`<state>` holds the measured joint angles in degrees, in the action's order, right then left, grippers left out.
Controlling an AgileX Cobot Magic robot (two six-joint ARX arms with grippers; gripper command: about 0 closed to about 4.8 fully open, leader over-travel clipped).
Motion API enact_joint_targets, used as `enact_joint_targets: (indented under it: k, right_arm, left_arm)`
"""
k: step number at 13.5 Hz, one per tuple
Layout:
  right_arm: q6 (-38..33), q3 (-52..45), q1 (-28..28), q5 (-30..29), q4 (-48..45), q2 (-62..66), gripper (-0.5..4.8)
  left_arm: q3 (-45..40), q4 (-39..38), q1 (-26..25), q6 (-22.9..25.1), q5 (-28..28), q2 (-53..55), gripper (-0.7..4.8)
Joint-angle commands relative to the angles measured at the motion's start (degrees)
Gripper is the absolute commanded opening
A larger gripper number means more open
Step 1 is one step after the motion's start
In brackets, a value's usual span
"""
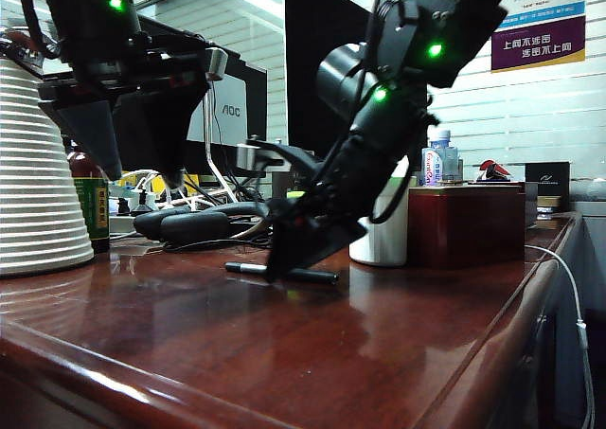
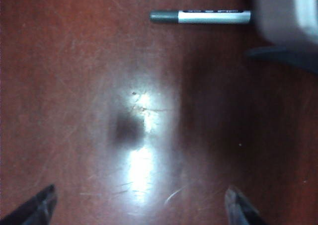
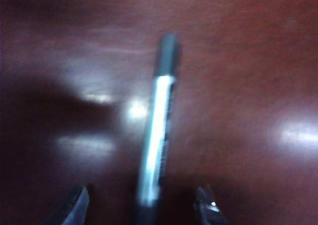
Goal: Pick up all the pens on the desk and put them into the pen holder one by one.
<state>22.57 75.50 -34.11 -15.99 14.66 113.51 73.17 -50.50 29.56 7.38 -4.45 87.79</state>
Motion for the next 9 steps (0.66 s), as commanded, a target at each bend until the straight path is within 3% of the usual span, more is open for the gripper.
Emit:
enact_joint_targets:
  k: [1, 2, 5, 9]
  right_arm:
    - [0.0, -0.2, -0.2, 1.4, 1.7, 2.7, 2.13]
    - [0.0, -0.2, -0.2, 1.3, 2.6, 2.8, 0.21]
    - [-1.8, -0.2, -0.1, -2.4, 0.5, 0.4, -0.01]
    - [-10.5, -0.2, 1.0, -3.5, -10.7, -13.1, -0.02]
  left_arm:
    - [0.2, -1.6, 0.0, 1.2, -0.9, -0.4, 4.79]
    - [0.2, -1.5, 0.0, 1.2, -1.2, -0.4, 4.79]
    - [0.2, -1.1, 0.0, 1.9, -2.4, -0.3, 4.79]
    - [0.2, 2.0, 0.0, 2.1, -0.4, -0.4, 4.79]
